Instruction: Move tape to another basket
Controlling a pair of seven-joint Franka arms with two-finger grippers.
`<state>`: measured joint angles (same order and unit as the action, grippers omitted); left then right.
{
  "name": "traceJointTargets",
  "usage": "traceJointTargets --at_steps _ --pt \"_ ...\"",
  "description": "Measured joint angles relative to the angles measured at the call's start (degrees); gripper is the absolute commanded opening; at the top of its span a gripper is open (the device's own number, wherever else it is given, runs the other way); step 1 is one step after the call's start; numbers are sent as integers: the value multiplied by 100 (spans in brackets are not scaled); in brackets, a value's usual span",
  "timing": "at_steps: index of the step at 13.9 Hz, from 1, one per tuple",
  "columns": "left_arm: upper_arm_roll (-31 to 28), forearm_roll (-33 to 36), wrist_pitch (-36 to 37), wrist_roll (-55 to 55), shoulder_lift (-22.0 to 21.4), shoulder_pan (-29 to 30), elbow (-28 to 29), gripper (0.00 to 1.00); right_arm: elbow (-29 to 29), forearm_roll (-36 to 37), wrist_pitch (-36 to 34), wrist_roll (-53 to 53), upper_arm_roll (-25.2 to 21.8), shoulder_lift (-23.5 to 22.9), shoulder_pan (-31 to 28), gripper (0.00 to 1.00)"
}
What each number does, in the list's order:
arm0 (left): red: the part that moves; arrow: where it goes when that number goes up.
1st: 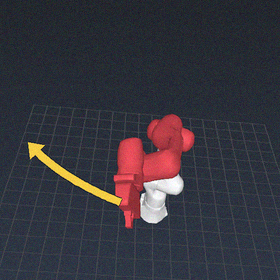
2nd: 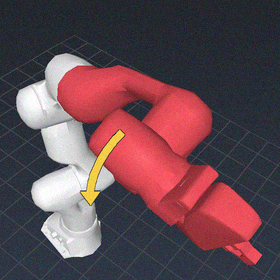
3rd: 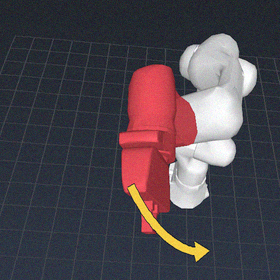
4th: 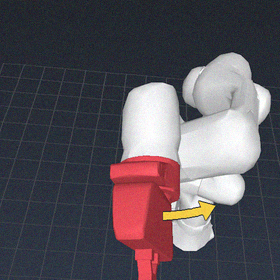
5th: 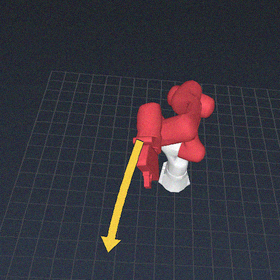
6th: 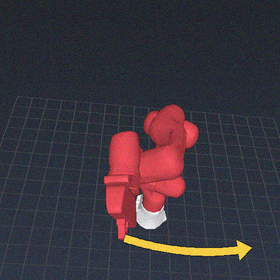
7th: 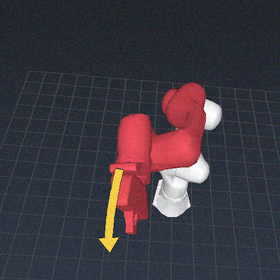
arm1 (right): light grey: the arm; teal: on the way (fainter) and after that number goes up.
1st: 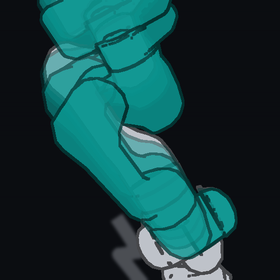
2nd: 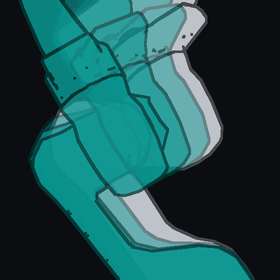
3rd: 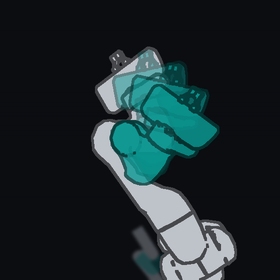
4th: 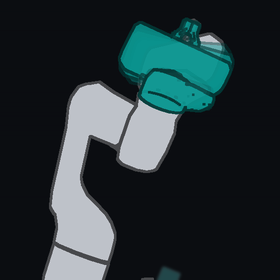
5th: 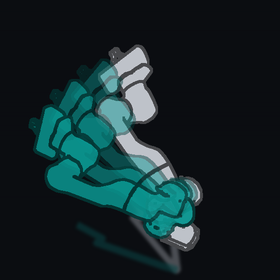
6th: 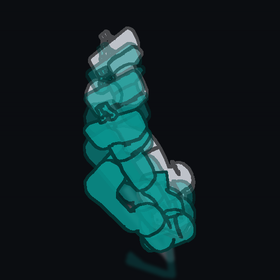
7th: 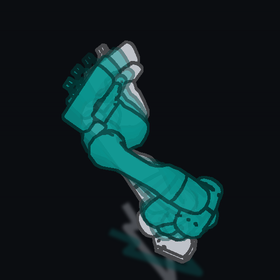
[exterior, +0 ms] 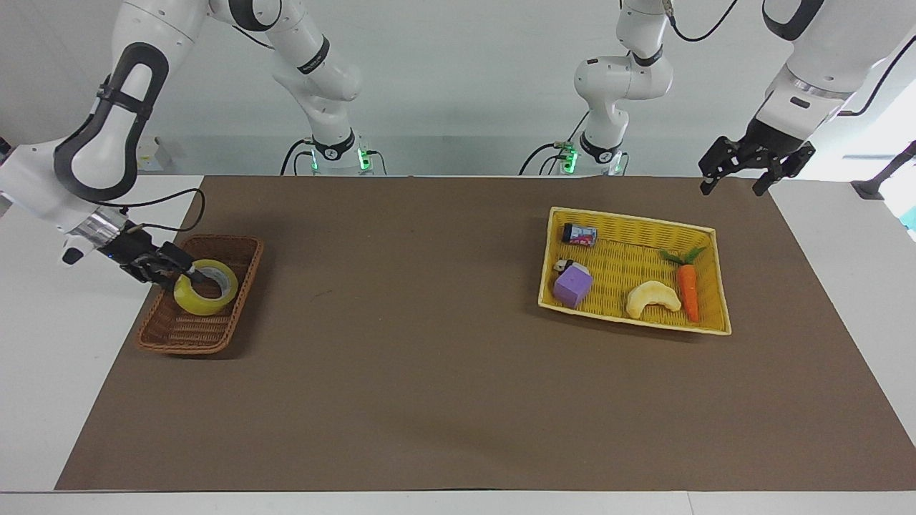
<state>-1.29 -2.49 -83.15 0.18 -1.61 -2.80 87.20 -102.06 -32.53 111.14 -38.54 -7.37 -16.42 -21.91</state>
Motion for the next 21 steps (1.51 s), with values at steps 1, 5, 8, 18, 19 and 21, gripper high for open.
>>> traceJointTargets --at_steps 1,5,8,18,19,21 --pt "-22 0 181 6 2 12 -77 100 119 59 0 -3 14 79 69 100" --pt "-48 0 427 34 0 14 -200 100 508 1196 38 242 27 435 711 100" --pt "-48 0 440 37 1 14 -195 100 597 1858 48 981 33 675 1151 100" --pt "-54 0 442 37 1 14 -195 100 678 2893 -1106 4007 70 1442 2490 100" --pt "-55 0 442 37 1 14 -195 100 836 2908 -1423 4081 68 1501 2494 100" --pt "-56 0 442 37 1 14 -195 100 1251 2918 -2106 4131 50 1588 2479 100"
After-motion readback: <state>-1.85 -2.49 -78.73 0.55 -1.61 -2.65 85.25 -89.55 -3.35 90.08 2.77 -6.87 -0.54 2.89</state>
